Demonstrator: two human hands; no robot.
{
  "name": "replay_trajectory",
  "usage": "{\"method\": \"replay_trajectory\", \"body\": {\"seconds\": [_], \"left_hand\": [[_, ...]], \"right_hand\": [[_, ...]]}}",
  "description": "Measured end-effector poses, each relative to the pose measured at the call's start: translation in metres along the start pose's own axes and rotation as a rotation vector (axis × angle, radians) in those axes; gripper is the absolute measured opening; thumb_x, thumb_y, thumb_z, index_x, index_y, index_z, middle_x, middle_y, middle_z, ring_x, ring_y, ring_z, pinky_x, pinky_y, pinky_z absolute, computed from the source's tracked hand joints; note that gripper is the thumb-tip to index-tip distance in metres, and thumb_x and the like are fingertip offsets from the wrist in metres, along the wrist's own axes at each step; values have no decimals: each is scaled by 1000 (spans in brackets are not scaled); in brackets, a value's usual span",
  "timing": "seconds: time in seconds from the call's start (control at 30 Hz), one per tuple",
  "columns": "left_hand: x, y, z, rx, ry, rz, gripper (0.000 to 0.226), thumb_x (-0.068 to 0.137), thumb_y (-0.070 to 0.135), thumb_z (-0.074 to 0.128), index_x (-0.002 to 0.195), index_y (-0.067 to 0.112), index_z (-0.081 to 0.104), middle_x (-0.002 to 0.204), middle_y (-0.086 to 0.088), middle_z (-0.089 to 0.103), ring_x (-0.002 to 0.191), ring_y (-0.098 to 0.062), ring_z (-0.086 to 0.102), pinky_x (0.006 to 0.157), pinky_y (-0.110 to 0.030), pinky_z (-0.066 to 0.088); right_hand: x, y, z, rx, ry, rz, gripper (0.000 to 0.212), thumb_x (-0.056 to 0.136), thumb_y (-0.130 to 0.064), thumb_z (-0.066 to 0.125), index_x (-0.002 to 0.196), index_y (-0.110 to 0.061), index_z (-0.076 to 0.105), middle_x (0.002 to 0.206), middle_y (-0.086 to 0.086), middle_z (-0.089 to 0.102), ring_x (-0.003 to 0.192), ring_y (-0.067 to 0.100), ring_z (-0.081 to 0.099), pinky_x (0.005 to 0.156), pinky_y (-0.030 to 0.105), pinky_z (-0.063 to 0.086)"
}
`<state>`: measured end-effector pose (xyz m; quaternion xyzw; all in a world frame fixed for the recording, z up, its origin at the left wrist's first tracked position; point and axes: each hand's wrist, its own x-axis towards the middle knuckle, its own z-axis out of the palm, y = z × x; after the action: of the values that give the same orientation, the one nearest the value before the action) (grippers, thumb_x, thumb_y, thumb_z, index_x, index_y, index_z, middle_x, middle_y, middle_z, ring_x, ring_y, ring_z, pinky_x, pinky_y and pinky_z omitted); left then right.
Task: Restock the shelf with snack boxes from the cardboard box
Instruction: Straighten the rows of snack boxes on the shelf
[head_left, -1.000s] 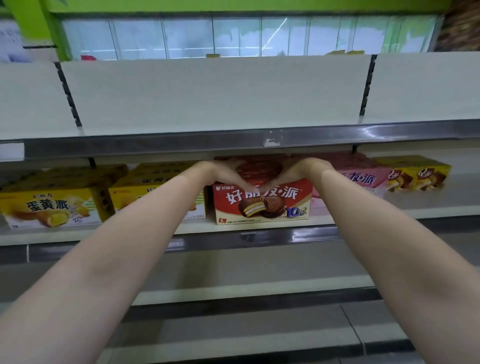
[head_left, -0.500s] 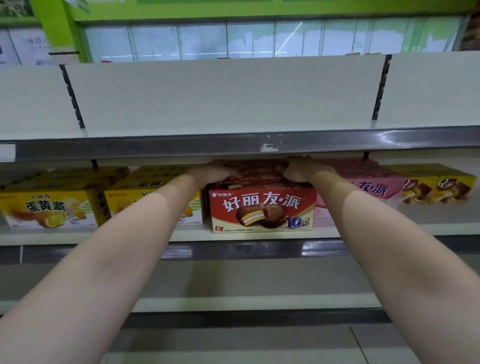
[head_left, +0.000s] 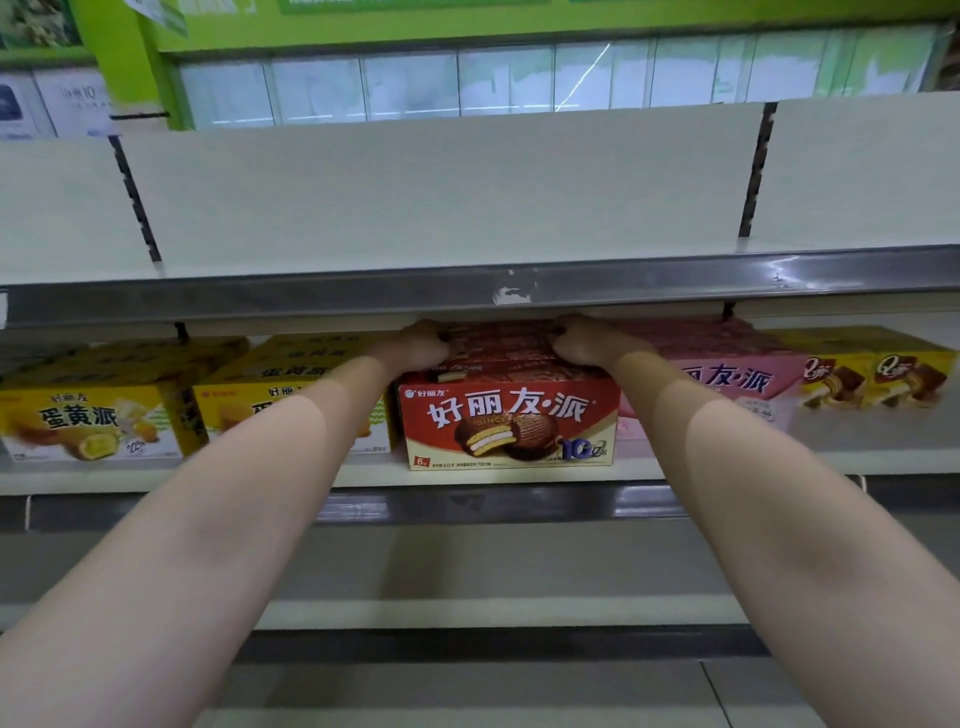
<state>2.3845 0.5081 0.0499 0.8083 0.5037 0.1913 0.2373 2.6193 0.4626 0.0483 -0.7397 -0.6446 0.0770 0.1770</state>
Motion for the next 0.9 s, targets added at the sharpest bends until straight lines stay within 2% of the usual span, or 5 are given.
{"method": "replay_trajectory", "body": {"seconds": [0.1,0.23,0.37,0.57,0.9], "left_hand": [[-14,18,-8,221,0,94,50,97,51,52,141,28,49,140,-1,55,119,-21,57,97,-30,43],[-35,32,-23,76,-419,62,83,75,62,73,146,46,33,148,11,45,125,-15,52,107,-37,43],[-33,29,-11,427,-346,95,114,61,57,87,151,45,18,157,11,29,139,-19,37,112,-39,38],[-31,24,10,380,-217,152,111,62,45,89,150,42,21,152,7,33,128,-20,45,91,-33,50],[-53,4,22,380,-88,113,104,72,40,84,152,41,18,153,6,34,138,-22,38,108,-35,38]], "right_hand": [[-10,5,-10,18,-41,-42,52,95,-57,51,138,-29,55,139,4,57,120,28,56,100,36,44],[-35,-3,-29,53,-295,-81,105,52,-89,68,143,-42,45,148,-10,47,130,22,50,110,43,39],[-46,-12,-24,-150,-385,-79,141,33,-88,78,152,-49,14,163,-11,20,148,26,25,116,52,30],[-52,-13,1,-124,-233,-168,124,53,-58,90,153,-37,21,153,-3,40,136,25,43,109,45,42],[-59,-27,21,-310,-57,-206,126,51,-62,88,153,-28,22,151,5,43,133,32,46,108,46,41]]}}
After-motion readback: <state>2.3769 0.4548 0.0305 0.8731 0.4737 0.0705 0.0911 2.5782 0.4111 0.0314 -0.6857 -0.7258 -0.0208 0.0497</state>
